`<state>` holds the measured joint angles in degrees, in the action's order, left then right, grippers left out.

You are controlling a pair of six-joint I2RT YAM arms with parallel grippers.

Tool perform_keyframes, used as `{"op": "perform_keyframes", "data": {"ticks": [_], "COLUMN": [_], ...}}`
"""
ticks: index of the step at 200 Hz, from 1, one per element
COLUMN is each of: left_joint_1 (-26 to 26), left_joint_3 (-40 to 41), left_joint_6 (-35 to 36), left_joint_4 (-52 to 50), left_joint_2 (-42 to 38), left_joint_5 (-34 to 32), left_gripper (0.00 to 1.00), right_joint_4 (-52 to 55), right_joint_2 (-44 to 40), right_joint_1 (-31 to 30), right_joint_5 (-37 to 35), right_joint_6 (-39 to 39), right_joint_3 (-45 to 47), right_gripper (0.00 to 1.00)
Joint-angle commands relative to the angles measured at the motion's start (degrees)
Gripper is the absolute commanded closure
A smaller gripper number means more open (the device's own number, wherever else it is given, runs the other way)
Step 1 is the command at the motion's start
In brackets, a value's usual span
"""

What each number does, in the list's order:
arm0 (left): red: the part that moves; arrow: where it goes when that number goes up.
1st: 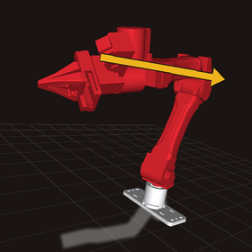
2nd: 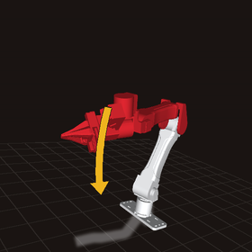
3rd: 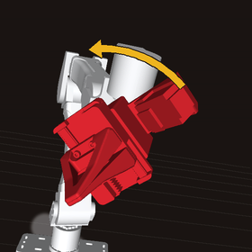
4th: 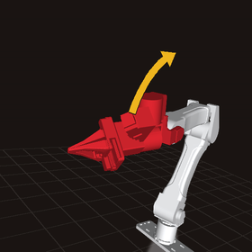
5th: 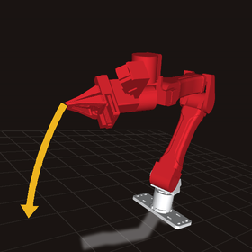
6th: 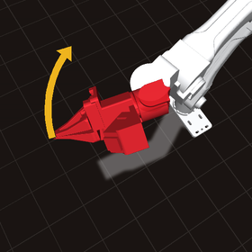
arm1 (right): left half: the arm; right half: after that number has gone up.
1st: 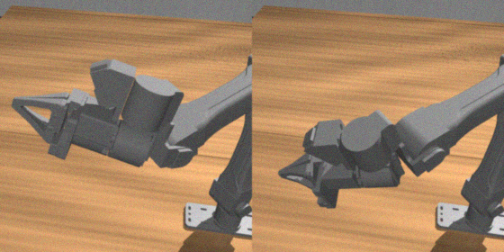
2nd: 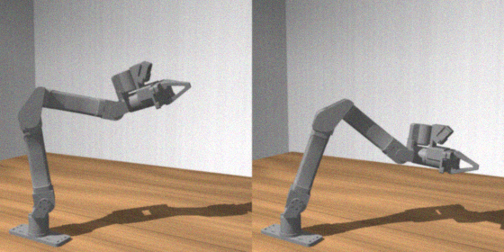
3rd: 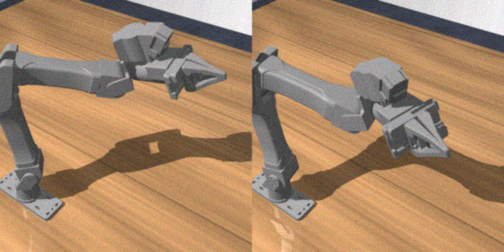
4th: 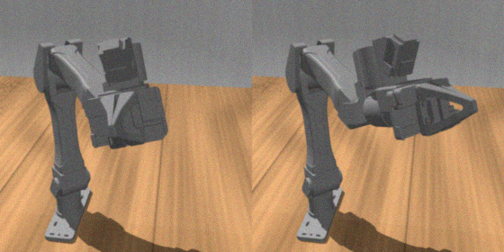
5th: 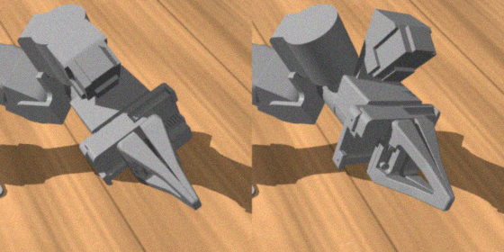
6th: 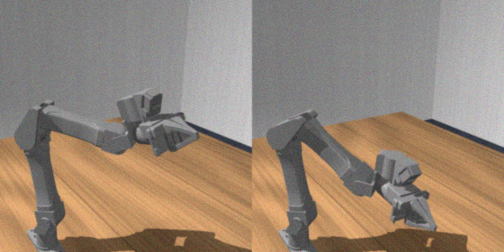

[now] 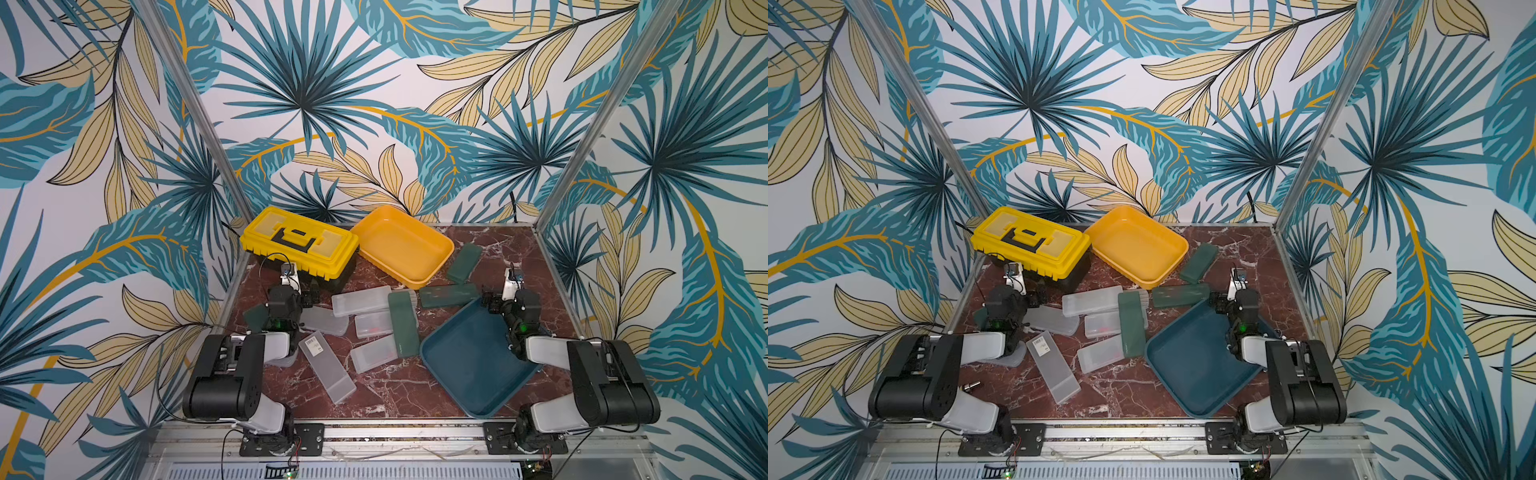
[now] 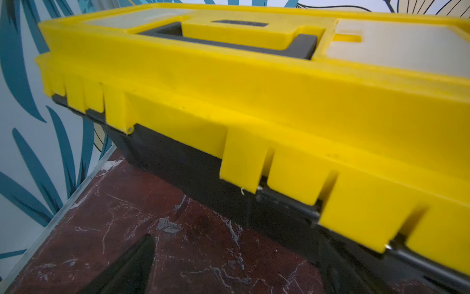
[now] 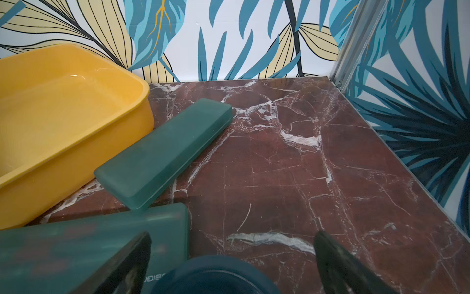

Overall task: Place the pencil cases by color into the storage box
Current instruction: Move the distractor to the corner of the board.

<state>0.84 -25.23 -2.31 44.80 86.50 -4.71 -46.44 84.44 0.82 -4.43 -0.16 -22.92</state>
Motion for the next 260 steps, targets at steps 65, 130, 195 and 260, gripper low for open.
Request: {"op": "perform_keyframes", "data": {"ticks": [65, 130, 195, 260], "left_joint_1": [0.2, 0.5, 0.4, 0.0], "left_joint_3": [1.5, 1.3, 1.3, 1.3], "left_joint_6": [0.5, 0.3, 0.4, 0.6], "left_joint_4": [1.6, 1.5, 1.5, 1.4], "left_joint_2": [0.3, 0.5, 0.5, 0.6], "left_joint_5": [0.6, 1.0, 0.9, 0.2], "left_gripper": [0.0, 0.0, 0.0, 0.0], "right_joint_4": [-0.1, 0.7, 0.9, 1.0], "right_joint_2": [-0.1, -0.2, -0.1, 0.0], "right_joint_1": [0.3, 0.3, 0.3, 0.3], "right_joint_5": [0.2, 0.3, 0.3, 0.3], "right_joint_6": [0.1, 0.2, 0.2, 0.0], "right_joint_3": [0.1, -0.2, -0.4, -0.5], "right_gripper": [0.01, 0.01, 0.01, 0.01]}}
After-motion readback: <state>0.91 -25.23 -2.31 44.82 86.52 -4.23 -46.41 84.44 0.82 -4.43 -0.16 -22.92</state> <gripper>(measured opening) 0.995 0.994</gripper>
